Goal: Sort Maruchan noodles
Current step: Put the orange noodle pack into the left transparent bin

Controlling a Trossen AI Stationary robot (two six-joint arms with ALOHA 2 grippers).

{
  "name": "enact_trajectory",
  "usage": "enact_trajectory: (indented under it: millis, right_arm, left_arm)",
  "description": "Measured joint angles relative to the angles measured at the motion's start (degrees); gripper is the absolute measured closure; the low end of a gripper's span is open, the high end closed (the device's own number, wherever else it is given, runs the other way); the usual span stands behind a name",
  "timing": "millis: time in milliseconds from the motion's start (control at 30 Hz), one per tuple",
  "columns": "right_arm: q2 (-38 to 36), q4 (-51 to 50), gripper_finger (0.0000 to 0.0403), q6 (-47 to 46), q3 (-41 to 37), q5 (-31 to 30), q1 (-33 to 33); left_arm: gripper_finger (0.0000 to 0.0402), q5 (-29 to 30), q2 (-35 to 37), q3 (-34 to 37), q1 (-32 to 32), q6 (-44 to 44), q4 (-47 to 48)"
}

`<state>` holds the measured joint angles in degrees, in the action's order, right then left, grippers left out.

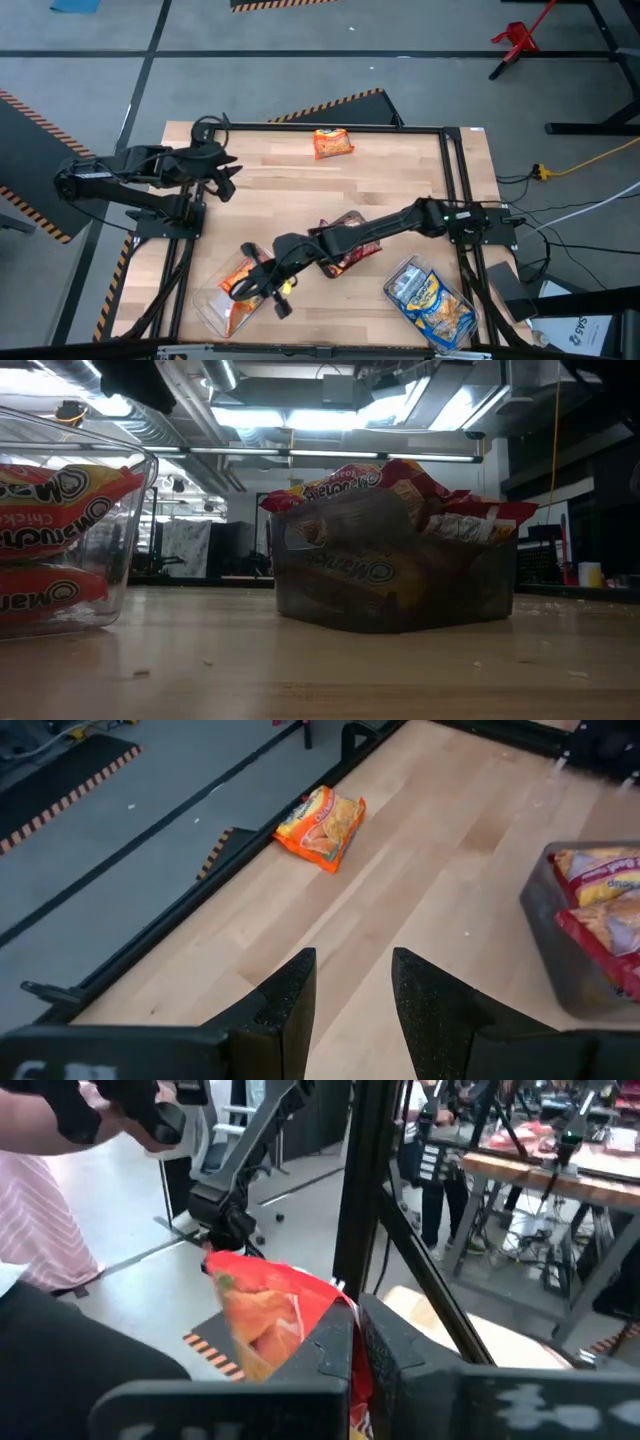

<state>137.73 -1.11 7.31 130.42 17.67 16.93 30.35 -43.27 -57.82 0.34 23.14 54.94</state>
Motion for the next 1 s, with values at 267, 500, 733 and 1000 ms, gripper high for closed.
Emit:
enact_trajectory:
  millis: [267,500,733,1000]
  right_arm:
    - [6.11,2.54,0.0403,1.62,3.93,1.00,-0.33]
    - [8.39,2.98,0.0403,1.24,3.95,2.15,-1.27]
    - [9.93,4.29,0.0403,-1.50,3.97,6.52,-1.16]
    - [11.36,5.06,0.0396,-2.83,3.96,3.43,-1.18]
  left_arm:
    - [0.0274,-0.11,0.69,0.00,0.00,2.19,0.04]
    - [0.0274,0.04,0.63,0.00,0.00,2.22,0.03]
    - [0.0274,0.18,0.66,0.00,0.00,1.85,0.02]
    - [0.0274,0.31,0.66,0.00,0.00,1.78,0.01]
